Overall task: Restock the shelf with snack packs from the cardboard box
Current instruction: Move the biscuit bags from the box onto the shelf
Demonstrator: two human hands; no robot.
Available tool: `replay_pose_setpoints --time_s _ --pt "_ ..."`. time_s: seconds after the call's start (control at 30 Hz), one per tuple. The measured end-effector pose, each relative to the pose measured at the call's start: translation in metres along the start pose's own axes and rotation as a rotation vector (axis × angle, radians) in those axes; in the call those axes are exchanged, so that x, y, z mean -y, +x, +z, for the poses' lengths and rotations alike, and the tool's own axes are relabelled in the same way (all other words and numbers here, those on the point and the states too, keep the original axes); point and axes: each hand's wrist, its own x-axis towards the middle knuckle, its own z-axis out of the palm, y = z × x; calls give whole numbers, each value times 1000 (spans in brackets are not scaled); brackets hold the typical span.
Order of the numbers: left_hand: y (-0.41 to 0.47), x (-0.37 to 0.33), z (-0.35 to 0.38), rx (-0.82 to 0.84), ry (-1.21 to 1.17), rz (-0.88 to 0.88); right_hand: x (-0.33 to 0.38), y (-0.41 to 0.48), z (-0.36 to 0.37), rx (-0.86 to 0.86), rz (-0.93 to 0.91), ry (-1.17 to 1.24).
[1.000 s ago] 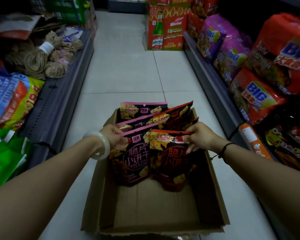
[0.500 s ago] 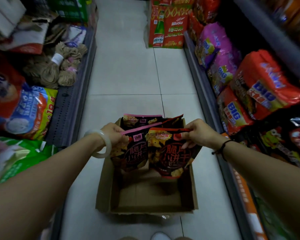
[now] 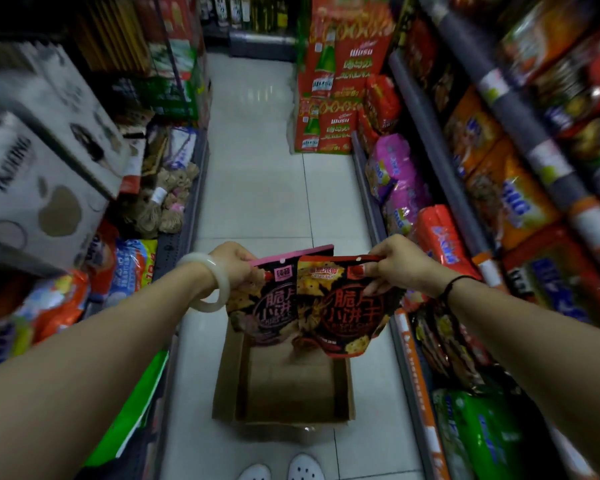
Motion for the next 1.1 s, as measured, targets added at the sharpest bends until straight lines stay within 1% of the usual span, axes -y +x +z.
replay_pose_setpoints --time_s 0.27,0.5,0.63,0.87,1.1 --pt "-77 -106 -71 -33 15 91 105 -78 -71 -46 -53 -28" --pt "-138 -197 -128 -102 66 180 186 -146 -131 -97 -125 -46" --pt "-172 -248 -159 -149 119 239 226 -180 -164 -156 -165 -69" --pt "-228 -327 -196 -127 231 378 278 -237 -218 -283 -244 -95" --pt "-271 -385 -214 -109 328 470 309 -291 -262 -393 -306 -107"
